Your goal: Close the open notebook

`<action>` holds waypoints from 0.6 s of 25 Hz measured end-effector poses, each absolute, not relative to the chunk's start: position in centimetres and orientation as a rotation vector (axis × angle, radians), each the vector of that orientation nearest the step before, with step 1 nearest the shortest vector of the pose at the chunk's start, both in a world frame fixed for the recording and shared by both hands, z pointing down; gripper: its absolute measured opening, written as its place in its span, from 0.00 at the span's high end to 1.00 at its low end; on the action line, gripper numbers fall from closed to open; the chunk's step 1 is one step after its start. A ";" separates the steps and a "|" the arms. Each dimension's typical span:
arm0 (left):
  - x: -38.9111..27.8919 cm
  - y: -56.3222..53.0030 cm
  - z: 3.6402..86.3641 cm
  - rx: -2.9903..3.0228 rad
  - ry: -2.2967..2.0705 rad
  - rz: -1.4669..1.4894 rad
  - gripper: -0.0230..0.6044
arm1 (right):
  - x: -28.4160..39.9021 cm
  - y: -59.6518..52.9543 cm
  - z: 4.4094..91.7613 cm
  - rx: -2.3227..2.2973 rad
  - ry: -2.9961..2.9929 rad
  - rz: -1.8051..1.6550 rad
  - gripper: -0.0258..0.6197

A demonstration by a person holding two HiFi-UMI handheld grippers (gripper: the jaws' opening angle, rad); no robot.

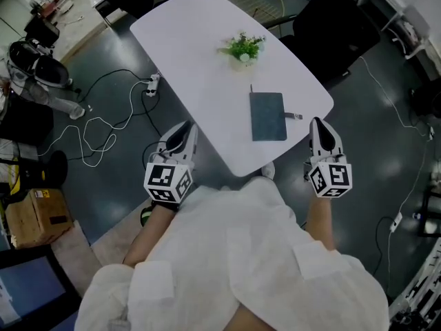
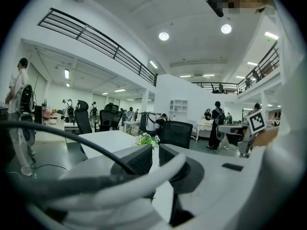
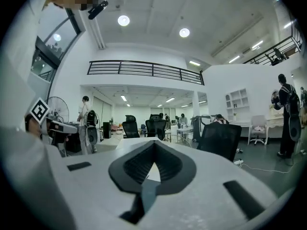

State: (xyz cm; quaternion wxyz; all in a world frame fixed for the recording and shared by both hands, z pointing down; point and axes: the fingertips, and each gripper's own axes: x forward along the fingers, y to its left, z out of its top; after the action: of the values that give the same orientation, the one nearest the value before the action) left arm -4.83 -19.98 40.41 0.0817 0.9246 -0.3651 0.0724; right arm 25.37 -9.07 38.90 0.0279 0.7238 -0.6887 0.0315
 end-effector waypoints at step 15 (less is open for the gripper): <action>-5.4 -20.0 41.0 2.739 -1.107 0.219 0.90 | 24.5 -10.3 40.6 2.132 -2.122 0.126 0.96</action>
State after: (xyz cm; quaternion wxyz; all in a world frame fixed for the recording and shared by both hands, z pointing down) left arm -5.37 -19.99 40.96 0.0894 0.9209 -0.3722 0.0736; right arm 24.46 -10.34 40.57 0.0654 0.7065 -0.7034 0.0418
